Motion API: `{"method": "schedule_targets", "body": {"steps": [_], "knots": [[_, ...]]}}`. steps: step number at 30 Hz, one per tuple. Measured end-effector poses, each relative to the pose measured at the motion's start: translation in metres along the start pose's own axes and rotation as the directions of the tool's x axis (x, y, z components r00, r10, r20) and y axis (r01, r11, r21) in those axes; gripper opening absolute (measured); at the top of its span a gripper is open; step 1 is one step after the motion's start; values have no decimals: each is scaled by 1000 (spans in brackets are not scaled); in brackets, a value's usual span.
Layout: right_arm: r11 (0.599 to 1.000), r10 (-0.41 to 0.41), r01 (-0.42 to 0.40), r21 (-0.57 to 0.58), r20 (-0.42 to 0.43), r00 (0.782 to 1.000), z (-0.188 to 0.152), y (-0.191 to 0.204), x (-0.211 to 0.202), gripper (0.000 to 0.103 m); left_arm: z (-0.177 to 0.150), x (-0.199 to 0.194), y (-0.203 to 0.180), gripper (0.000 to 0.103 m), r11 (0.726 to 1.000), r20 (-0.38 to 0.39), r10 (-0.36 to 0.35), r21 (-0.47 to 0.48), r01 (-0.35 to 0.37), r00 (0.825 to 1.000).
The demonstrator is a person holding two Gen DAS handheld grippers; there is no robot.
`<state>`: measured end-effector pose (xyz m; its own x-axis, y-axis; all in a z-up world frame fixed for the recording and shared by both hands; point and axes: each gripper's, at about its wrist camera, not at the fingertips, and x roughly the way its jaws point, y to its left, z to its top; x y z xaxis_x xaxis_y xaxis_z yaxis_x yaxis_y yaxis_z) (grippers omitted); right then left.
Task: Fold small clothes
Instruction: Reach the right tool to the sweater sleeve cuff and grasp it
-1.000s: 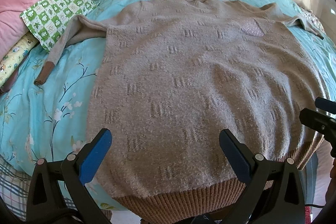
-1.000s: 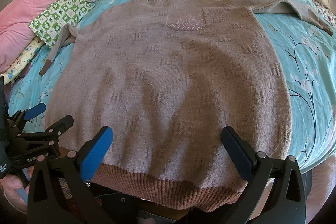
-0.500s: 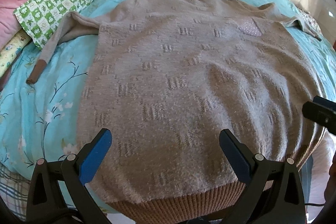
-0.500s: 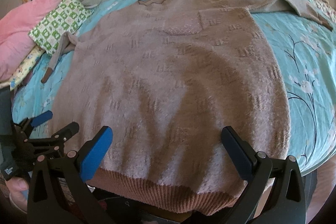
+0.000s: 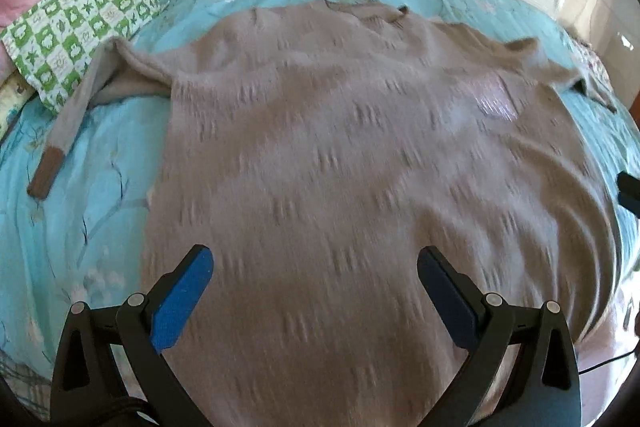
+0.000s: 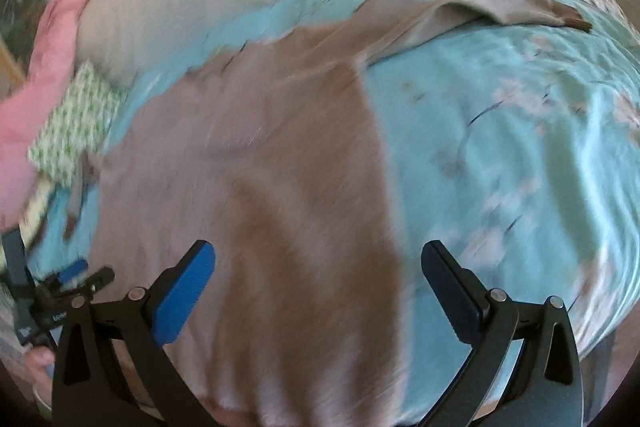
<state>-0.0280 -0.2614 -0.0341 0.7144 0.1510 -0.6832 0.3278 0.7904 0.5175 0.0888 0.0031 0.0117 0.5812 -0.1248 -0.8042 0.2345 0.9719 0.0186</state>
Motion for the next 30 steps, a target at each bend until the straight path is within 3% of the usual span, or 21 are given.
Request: {"method": "schedule_targets", "body": {"steps": [5,10,12,16,19,23,25,27,29,30], "knots": [[991,-80,70,115,85,993,52,-61,-8,103,34,10,6,102,1000,23,13,-3,-13,1000],[960,-202,163,228,156,967,114,-130,-7,101,62,22,8,102,1000,40,8,-11,-8,999],[953,-223,174,247,185,957,135,-153,-6,97,74,28,6,102,1000,45,7,-1,-7,999],[922,-250,176,346,184,951,174,-199,6,80,101,47,4,102,1000,41,7,7,-7,999],[880,-279,177,441,177,944,196,-236,18,76,117,64,6,102,1000,24,4,-9,-4,1000],[830,-292,169,531,157,943,206,-270,34,64,131,80,10,102,999,13,-5,-32,5,1000],[822,-304,156,547,192,933,208,-278,34,60,131,87,12,102,999,5,-6,-38,6,1000],[817,-327,171,551,198,924,216,-284,37,49,130,94,12,102,999,-10,-12,-39,12,1000],[802,-338,173,572,195,921,221,-290,39,12,128,99,12,102,999,-23,-16,-39,15,1000],[804,-321,154,574,202,925,223,-290,40,9,126,101,11,102,999,-28,-20,-38,19,999]]}}
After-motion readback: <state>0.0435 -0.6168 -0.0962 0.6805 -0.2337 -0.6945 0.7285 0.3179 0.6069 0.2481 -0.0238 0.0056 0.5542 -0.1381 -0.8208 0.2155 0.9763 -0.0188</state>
